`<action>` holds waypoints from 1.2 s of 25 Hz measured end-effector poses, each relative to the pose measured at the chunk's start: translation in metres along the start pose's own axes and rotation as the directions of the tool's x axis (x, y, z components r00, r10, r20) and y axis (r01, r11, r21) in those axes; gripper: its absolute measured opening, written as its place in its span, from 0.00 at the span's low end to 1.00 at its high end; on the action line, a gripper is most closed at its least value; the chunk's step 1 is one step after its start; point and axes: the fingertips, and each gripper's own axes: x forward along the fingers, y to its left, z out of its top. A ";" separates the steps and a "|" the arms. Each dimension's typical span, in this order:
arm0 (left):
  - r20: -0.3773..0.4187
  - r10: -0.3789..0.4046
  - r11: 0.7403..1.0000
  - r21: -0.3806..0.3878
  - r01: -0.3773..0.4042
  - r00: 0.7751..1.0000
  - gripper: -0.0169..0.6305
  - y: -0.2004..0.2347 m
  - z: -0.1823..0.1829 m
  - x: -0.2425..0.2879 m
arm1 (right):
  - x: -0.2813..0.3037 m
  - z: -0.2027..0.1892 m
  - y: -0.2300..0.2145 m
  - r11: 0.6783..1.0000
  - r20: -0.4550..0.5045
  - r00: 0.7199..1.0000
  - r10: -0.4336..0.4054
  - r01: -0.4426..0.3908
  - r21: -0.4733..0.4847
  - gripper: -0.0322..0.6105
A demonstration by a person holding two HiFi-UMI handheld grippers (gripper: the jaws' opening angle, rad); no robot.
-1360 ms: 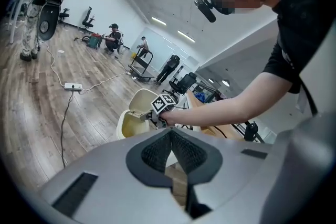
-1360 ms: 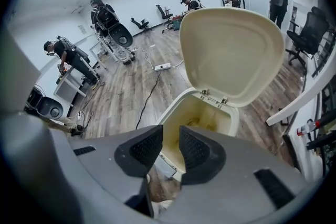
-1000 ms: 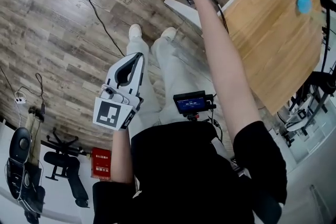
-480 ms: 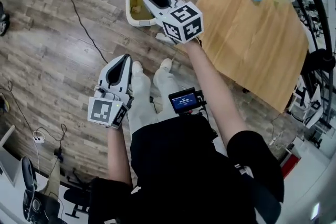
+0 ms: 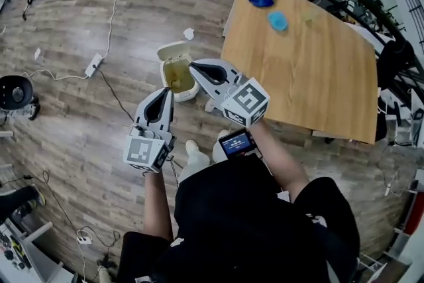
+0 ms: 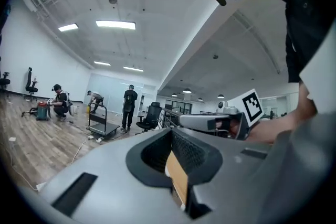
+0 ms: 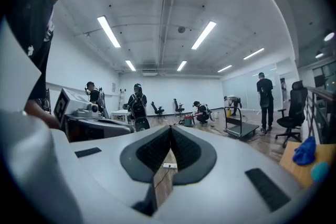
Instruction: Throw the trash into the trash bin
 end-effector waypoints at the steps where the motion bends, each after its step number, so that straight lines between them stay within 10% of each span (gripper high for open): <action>1: 0.003 -0.010 1.000 0.011 0.010 1.000 0.04 -0.005 0.005 0.001 | -0.012 0.006 0.000 1.000 0.006 1.000 -0.008 0.008 -0.007 0.05; 30: -0.106 -0.276 0.960 -0.070 0.270 0.955 0.04 -0.120 0.004 0.052 | -0.136 0.001 -0.022 0.977 0.044 0.979 -0.198 0.194 0.088 0.05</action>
